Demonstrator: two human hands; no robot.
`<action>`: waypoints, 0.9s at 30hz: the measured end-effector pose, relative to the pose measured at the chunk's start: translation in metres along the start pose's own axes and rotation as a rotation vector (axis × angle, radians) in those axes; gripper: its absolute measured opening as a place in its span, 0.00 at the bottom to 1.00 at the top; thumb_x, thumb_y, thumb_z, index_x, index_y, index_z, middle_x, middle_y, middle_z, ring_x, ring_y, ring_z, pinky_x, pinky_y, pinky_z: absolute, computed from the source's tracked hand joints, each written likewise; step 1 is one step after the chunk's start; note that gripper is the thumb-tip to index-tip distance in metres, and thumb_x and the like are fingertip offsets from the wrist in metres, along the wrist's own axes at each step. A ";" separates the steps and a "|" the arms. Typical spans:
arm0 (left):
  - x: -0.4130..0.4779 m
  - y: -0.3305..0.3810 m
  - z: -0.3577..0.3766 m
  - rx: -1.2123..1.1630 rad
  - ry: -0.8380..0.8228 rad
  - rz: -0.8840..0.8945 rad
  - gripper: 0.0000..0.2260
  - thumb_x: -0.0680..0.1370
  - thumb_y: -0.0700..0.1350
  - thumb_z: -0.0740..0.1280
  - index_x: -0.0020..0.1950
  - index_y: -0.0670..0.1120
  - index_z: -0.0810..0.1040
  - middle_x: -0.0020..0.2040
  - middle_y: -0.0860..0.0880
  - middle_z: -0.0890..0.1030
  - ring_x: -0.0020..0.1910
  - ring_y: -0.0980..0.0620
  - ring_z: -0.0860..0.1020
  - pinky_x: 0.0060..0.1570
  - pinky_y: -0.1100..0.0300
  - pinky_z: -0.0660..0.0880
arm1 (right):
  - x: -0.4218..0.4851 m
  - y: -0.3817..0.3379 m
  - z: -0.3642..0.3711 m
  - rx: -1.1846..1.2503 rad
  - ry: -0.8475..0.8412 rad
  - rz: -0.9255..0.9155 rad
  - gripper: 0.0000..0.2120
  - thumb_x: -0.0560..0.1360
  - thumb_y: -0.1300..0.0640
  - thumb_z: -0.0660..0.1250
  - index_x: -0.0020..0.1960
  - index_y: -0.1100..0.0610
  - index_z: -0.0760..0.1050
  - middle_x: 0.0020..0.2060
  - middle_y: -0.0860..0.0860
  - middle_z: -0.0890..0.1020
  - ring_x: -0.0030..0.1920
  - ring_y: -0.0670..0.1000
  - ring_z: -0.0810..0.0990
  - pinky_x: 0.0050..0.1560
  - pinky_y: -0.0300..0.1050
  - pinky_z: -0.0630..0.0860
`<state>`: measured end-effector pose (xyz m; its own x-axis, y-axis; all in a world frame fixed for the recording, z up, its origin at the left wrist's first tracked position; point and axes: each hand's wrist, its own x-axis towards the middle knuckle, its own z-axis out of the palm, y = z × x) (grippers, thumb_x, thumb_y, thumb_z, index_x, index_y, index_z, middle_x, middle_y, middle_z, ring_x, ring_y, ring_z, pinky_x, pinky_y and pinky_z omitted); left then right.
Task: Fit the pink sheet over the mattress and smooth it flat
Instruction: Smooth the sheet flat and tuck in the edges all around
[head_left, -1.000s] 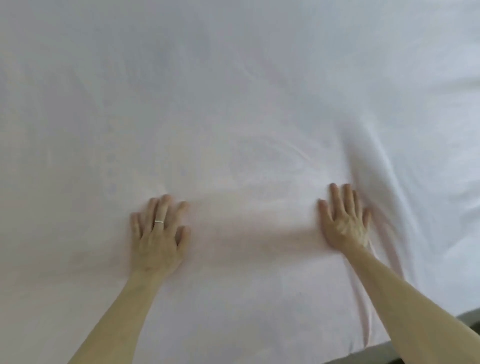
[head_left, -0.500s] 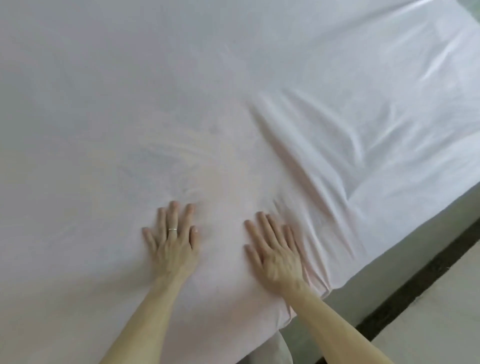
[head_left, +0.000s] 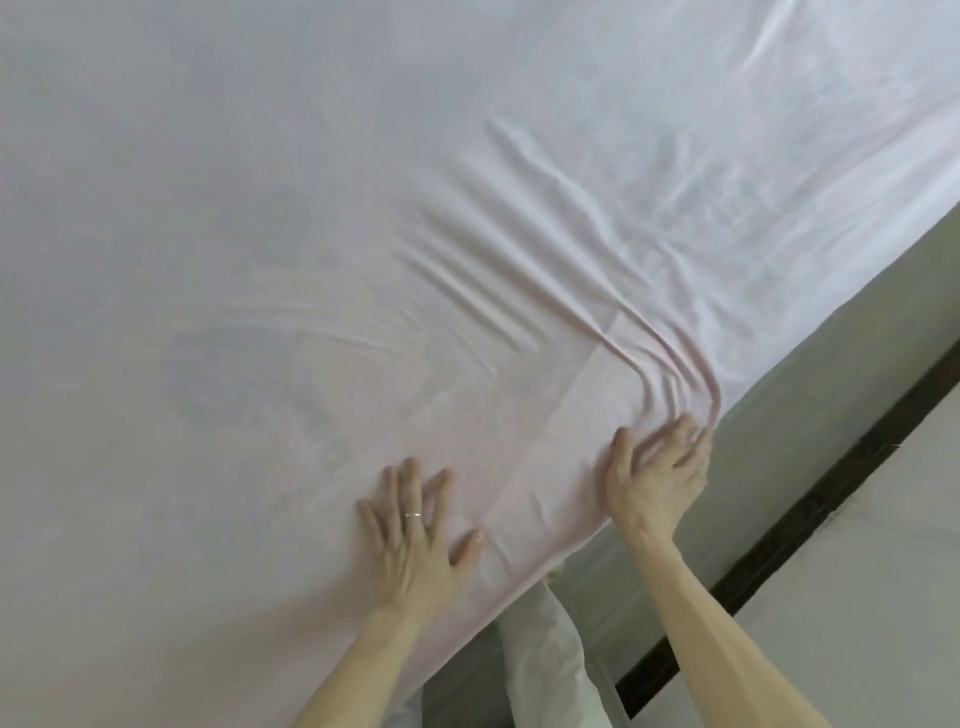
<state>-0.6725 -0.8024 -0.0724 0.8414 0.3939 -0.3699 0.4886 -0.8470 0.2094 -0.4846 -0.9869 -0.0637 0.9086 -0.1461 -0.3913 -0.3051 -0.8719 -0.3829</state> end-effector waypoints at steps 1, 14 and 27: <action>-0.008 0.014 0.005 0.023 -0.043 0.060 0.38 0.72 0.67 0.61 0.78 0.50 0.62 0.79 0.39 0.56 0.77 0.33 0.53 0.67 0.25 0.52 | -0.011 0.000 0.002 -0.115 -0.008 -0.154 0.39 0.77 0.33 0.52 0.80 0.50 0.44 0.80 0.56 0.45 0.80 0.58 0.44 0.77 0.59 0.42; -0.035 0.022 0.019 0.294 -0.223 0.098 0.57 0.61 0.68 0.75 0.81 0.52 0.48 0.80 0.45 0.55 0.78 0.37 0.54 0.61 0.21 0.53 | 0.083 0.013 -0.039 -0.419 -0.125 -0.215 0.32 0.79 0.33 0.37 0.79 0.43 0.33 0.79 0.49 0.34 0.78 0.50 0.31 0.73 0.69 0.35; -0.043 -0.010 0.006 0.052 0.012 0.242 0.32 0.70 0.67 0.66 0.71 0.54 0.74 0.72 0.51 0.72 0.72 0.46 0.69 0.64 0.38 0.67 | 0.051 0.009 -0.004 -0.538 -0.228 -0.683 0.33 0.78 0.29 0.42 0.78 0.39 0.35 0.78 0.42 0.35 0.79 0.47 0.36 0.76 0.60 0.34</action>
<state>-0.7149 -0.8132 -0.0639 0.9353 0.1812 -0.3041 0.2601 -0.9344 0.2433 -0.4398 -1.0043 -0.0841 0.7469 0.5305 -0.4009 0.5075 -0.8443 -0.1720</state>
